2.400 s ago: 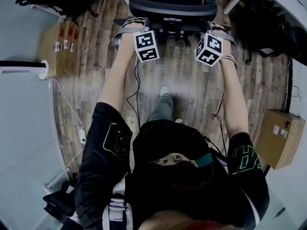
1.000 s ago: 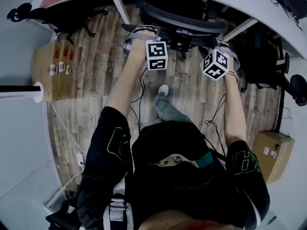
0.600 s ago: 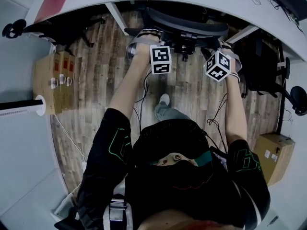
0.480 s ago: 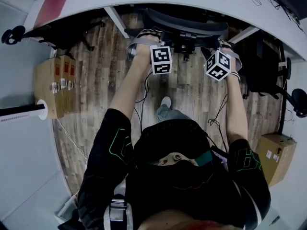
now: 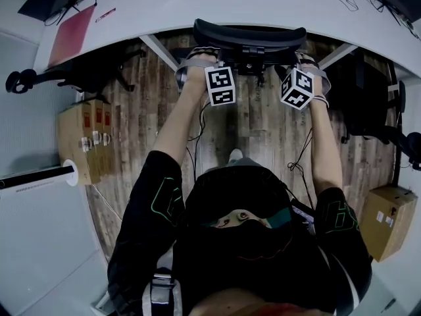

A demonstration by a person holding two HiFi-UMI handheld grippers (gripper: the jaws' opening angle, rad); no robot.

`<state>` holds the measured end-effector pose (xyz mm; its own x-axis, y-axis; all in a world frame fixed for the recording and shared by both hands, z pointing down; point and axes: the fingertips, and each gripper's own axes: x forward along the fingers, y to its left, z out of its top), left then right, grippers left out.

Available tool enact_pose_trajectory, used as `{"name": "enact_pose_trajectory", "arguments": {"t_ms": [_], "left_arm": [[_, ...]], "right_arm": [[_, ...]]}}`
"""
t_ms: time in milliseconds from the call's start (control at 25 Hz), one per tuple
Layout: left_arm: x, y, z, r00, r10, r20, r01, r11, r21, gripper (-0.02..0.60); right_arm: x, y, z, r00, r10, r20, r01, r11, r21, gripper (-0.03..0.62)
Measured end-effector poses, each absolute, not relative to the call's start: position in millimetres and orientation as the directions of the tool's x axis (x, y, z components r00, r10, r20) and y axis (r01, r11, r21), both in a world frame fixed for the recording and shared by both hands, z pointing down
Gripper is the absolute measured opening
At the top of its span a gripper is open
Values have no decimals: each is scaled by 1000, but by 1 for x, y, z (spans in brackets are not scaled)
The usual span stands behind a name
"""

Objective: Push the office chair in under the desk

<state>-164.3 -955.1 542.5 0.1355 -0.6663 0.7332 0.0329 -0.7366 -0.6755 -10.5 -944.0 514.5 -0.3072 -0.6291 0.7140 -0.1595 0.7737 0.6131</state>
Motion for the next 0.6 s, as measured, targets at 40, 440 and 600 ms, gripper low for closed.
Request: {"name": "enact_pose_trajectory", "arguments": {"t_ms": [40,440,600], "left_arm": [[-164,-962,543,132,-666,734,32,-737,-675,123],[-161,-1015,542,136,-661,738,36,-741,-671,123],[-167,-1032,542,131,-661,739,52,-740,-671,123]], "right_arm": [[-10,-951,515,-306,-630,713,-158,773,615,175],[-6,-1005,513,-304,-628,717,-157,775,612,175],[-13,-1017,512,-311,-626,715,-155,776,612,172]]}}
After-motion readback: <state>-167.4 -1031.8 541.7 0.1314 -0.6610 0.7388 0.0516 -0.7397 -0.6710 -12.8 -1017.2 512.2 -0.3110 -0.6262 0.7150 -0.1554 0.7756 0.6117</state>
